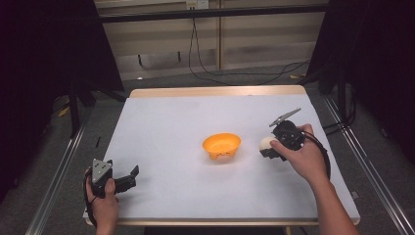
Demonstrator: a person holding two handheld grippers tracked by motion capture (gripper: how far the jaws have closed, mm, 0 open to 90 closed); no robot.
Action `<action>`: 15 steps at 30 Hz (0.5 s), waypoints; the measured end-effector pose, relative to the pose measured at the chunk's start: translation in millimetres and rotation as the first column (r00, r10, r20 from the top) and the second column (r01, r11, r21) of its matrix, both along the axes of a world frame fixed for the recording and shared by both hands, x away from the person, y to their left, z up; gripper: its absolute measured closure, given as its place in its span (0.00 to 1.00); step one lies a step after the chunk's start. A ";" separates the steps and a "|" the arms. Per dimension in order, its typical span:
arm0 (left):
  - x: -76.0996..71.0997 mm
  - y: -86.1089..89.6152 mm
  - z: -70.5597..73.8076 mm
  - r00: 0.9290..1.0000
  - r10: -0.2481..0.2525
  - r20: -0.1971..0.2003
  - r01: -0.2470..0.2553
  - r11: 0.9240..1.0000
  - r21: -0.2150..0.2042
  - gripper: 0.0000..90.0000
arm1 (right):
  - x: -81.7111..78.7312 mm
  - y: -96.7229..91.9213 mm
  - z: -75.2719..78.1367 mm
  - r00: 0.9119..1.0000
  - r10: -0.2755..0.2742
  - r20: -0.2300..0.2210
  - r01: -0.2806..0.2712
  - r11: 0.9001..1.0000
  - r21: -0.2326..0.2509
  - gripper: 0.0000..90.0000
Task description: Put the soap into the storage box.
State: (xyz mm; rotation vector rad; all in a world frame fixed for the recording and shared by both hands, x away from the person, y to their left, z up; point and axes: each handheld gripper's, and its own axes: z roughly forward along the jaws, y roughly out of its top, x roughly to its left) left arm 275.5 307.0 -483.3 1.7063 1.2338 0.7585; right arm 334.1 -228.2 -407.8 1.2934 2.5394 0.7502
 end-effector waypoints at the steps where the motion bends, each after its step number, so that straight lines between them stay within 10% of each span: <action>1: 0.1 0.1 0.0 1.000 0.000 0.000 0.000 1.000 0.002 0.02 | 0.5 1.0 1.1 1.000 -0.001 0.000 0.001 1.000 0.003 0.27; 15: -0.3 -0.4 0.1 1.000 0.002 0.001 -0.002 1.000 0.006 0.02 | 10.7 24.0 16.4 0.999 0.035 0.030 -0.035 0.999 0.011 0.27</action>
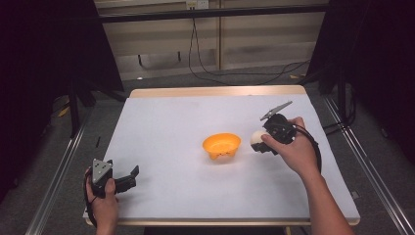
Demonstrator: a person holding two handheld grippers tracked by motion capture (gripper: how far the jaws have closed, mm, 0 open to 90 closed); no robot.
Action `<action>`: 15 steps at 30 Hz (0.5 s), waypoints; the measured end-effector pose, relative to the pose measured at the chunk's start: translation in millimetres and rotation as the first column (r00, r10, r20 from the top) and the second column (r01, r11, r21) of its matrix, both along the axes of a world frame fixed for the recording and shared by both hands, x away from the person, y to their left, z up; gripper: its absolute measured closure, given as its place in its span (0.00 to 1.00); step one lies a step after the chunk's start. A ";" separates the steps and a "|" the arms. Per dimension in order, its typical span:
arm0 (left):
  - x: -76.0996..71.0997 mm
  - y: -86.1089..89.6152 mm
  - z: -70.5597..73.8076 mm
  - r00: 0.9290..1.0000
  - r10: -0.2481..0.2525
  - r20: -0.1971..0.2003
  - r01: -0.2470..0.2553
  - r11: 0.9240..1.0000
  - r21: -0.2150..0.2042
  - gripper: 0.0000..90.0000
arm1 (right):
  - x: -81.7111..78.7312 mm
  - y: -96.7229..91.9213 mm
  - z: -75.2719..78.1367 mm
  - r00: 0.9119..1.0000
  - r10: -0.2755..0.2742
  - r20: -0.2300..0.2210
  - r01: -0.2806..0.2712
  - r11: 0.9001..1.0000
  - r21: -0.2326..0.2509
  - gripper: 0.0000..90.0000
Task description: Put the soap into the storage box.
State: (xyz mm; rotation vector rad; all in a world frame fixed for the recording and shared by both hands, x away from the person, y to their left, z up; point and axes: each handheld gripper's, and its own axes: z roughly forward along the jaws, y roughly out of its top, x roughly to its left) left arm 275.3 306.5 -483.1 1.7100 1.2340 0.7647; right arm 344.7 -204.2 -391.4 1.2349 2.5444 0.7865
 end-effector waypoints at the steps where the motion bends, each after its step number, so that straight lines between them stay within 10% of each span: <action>1: 0.0 0.0 0.0 1.000 0.000 0.000 0.000 1.000 -0.001 0.02 | 1.0 1.5 0.5 1.000 0.005 0.004 -0.005 1.000 0.001 0.27; 15: 0.3 0.3 -0.1 1.000 -0.005 0.000 0.005 1.000 -0.005 0.02 | 9.9 26.7 9.2 0.999 0.037 0.016 -0.037 0.999 0.027 0.27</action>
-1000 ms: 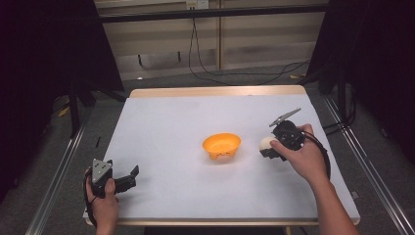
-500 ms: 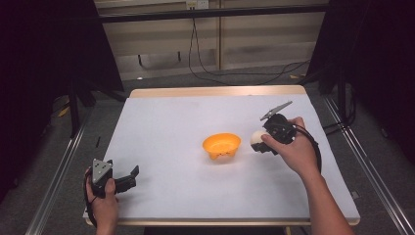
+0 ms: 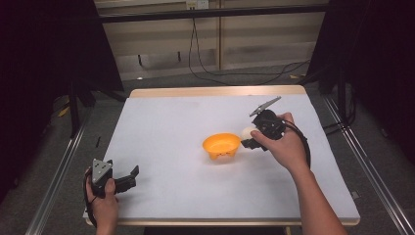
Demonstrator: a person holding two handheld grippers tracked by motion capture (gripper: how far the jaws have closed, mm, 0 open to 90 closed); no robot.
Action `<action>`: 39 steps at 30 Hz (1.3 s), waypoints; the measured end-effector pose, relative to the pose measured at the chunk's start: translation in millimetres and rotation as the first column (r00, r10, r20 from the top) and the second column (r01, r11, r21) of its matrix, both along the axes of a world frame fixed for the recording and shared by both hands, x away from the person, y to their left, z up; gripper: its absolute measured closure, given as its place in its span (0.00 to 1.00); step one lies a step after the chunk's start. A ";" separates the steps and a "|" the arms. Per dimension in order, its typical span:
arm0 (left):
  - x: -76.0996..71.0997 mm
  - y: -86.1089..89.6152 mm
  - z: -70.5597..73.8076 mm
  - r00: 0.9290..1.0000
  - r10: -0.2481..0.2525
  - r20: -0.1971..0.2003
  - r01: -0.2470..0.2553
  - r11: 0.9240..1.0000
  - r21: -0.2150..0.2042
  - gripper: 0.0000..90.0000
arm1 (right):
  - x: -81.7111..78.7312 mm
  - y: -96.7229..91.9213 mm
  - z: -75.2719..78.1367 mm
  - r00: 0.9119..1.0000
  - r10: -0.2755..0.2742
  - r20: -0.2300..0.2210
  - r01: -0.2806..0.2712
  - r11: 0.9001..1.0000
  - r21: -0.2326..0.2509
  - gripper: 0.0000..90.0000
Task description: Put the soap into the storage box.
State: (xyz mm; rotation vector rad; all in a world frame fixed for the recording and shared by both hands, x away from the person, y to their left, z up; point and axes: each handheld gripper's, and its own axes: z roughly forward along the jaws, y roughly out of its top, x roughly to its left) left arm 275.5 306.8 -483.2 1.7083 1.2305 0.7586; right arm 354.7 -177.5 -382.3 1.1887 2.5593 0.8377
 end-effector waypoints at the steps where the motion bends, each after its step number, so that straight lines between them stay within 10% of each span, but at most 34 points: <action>1: 0.0 0.0 0.0 1.000 0.001 0.000 -0.001 1.000 0.000 0.02 | 1.0 2.1 0.0 1.000 0.006 0.004 -0.006 1.000 0.001 0.27; 39: 0.7 0.7 0.1 1.000 -0.002 -0.006 0.002 1.000 -0.005 0.02 | 24.6 69.6 -17.8 0.996 0.072 -0.050 -0.072 0.997 0.017 0.27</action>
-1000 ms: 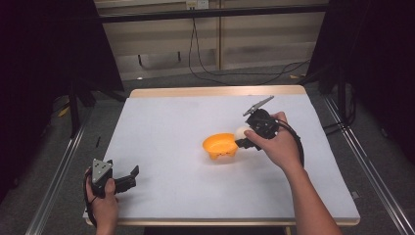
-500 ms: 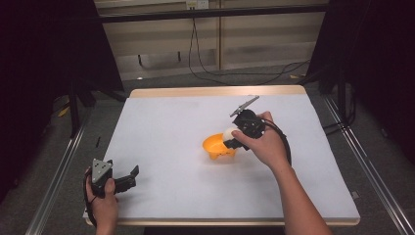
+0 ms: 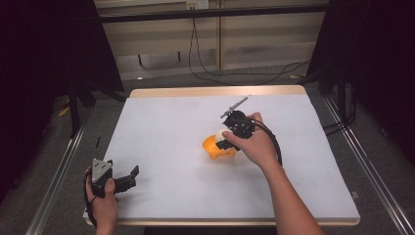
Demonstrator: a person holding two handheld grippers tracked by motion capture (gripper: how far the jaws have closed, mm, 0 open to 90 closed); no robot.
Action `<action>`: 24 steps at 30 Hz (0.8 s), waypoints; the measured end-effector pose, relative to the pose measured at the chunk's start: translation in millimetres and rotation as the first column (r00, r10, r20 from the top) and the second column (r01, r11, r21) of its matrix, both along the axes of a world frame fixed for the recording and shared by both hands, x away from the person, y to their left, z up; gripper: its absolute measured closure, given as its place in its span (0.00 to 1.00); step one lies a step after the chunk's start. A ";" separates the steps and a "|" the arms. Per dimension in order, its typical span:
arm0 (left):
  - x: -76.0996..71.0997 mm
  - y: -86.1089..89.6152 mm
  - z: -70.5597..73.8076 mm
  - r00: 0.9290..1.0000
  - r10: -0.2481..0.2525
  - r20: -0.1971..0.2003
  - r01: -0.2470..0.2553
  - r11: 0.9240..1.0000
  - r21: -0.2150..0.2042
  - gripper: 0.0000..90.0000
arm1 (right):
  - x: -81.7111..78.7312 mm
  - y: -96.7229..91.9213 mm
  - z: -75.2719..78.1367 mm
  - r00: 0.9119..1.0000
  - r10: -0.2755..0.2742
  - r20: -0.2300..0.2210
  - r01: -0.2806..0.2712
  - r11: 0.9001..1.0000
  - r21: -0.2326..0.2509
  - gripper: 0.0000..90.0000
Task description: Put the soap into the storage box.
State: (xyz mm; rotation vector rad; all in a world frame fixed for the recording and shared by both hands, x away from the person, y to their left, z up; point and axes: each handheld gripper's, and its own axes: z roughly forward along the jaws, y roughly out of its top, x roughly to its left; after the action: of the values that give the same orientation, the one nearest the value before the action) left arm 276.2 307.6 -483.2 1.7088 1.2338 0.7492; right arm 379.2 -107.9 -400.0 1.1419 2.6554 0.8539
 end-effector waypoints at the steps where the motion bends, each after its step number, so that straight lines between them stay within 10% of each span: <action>1: -0.1 -0.1 0.1 1.000 0.003 -0.001 -0.003 1.000 0.002 0.02 | 0.3 0.7 -0.5 1.000 -0.008 -0.002 0.008 1.000 -0.002 0.27; 24: 0.2 0.0 -0.1 1.000 0.000 -0.002 0.000 1.000 -0.002 0.02 | 6.1 5.0 -11.9 0.998 -0.069 -0.013 0.068 0.997 -0.021 0.27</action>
State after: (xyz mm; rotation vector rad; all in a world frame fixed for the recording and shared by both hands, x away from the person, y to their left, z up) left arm 276.4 307.6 -483.3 1.7074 1.2357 0.7465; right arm 385.3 -102.9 -411.9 1.2306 2.6129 0.8081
